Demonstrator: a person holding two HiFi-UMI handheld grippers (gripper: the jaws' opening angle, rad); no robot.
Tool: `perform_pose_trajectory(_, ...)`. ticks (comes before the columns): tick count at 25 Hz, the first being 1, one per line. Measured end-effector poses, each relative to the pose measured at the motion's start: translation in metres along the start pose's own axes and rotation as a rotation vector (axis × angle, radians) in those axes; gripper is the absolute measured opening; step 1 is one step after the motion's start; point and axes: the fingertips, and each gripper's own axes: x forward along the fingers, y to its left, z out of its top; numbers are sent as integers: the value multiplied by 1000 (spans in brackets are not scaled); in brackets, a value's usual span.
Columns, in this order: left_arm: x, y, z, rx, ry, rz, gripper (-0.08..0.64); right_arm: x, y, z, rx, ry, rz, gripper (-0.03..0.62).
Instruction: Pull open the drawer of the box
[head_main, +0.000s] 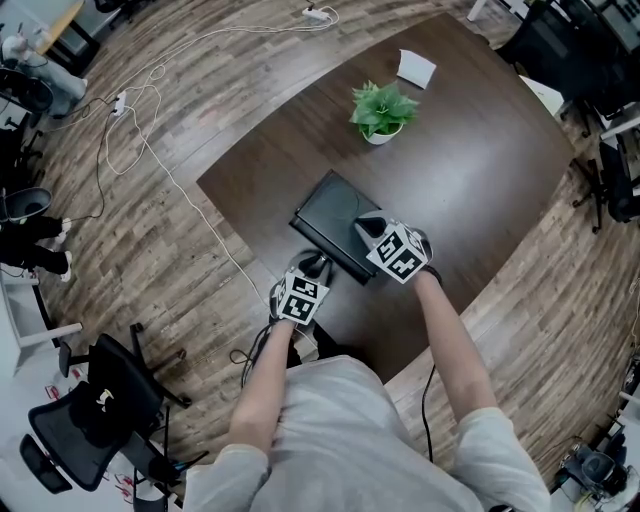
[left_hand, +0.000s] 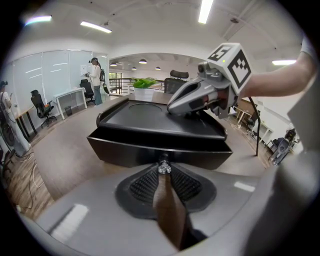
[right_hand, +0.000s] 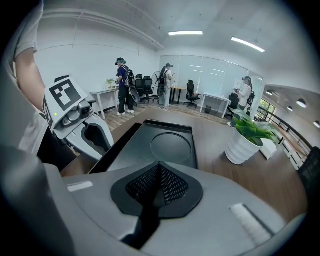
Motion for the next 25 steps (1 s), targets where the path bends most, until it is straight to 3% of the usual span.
perform_pose_trajectory(25,-16,2,-12,-5,-12,21,132,0,1,0,4,-1,-4,-2)
